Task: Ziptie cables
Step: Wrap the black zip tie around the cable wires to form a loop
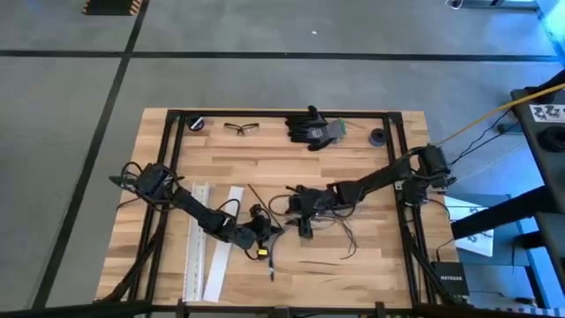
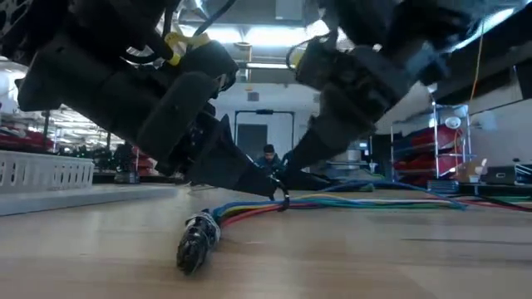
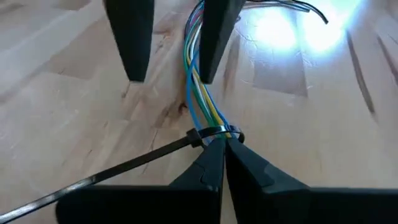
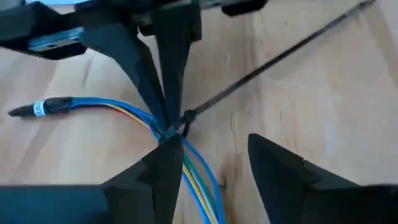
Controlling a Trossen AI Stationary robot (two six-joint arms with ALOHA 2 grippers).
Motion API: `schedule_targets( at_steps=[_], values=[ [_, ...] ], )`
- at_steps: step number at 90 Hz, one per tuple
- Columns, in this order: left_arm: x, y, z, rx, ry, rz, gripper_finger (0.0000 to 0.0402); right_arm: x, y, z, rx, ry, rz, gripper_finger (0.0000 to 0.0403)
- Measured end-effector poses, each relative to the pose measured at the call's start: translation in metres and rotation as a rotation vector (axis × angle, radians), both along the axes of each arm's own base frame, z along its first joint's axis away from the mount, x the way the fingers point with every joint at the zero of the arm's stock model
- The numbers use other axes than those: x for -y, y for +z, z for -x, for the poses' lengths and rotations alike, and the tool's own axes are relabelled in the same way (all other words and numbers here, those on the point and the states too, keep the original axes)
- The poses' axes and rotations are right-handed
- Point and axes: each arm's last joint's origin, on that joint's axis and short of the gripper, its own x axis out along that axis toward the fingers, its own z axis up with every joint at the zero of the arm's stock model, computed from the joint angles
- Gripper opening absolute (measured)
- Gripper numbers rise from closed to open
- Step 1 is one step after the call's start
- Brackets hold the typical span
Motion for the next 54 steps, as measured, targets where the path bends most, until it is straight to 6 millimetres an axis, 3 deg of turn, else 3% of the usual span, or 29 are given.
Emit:
schedule_targets(
  at_steps=[23,54],
  values=[
    [0.000,0.000,0.000,0.001,-0.003,-0.005,0.0000,0.016,-0.021,-0.014,0.023,-0.012,-0.216,0.0168],
    [0.000,0.000,0.000,-0.003,-0.007,-0.014,0.0000,0.017,-0.030,-0.024,-0.007,-0.042,-0.374,0.0168]
  ],
)
